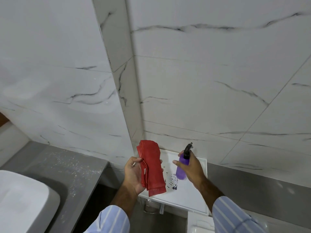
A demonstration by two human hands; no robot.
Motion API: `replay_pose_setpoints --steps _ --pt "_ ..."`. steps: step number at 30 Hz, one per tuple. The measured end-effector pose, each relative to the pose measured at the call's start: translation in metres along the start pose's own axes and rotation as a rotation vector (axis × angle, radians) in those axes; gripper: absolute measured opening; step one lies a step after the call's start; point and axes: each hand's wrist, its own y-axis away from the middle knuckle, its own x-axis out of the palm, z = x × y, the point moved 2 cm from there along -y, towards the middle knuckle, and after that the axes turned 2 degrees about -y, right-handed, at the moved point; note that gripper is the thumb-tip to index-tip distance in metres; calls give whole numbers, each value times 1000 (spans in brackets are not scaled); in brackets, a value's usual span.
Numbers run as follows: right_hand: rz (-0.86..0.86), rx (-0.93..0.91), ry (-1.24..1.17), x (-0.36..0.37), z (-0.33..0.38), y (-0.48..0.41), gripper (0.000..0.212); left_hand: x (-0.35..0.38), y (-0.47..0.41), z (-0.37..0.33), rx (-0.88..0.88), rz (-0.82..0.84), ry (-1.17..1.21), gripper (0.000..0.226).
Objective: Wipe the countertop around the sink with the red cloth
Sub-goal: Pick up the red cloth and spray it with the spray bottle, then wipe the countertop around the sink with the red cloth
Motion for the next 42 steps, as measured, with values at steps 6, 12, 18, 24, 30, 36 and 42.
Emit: replay_pose_setpoints --steps 6,12,18,24,30,36,42 --pt "-30 -30 45 10 -41 -17 64 -9 -1 2 -3 1 -16 72" --pt "11 -88 30 11 -62 -15 63 -20 4 7 -16 8 -16 72" --pt "-138 33 178 -30 -76 27 122 -18 33 11 15 4 -10 64" --pt "142 211 117 6 -61 118 98 -30 78 -3 11 22 57 74" --pt "470 400 -417 161 29 76 59 -88 118 -41 13 126 -21 61" --pt "529 360 -406 279 89 41 31 -172 148 -115 -103 79 -156 69" --pt "525 236 -262 393 99 -6 52 -259 187 -240 38 -318 -618 36"
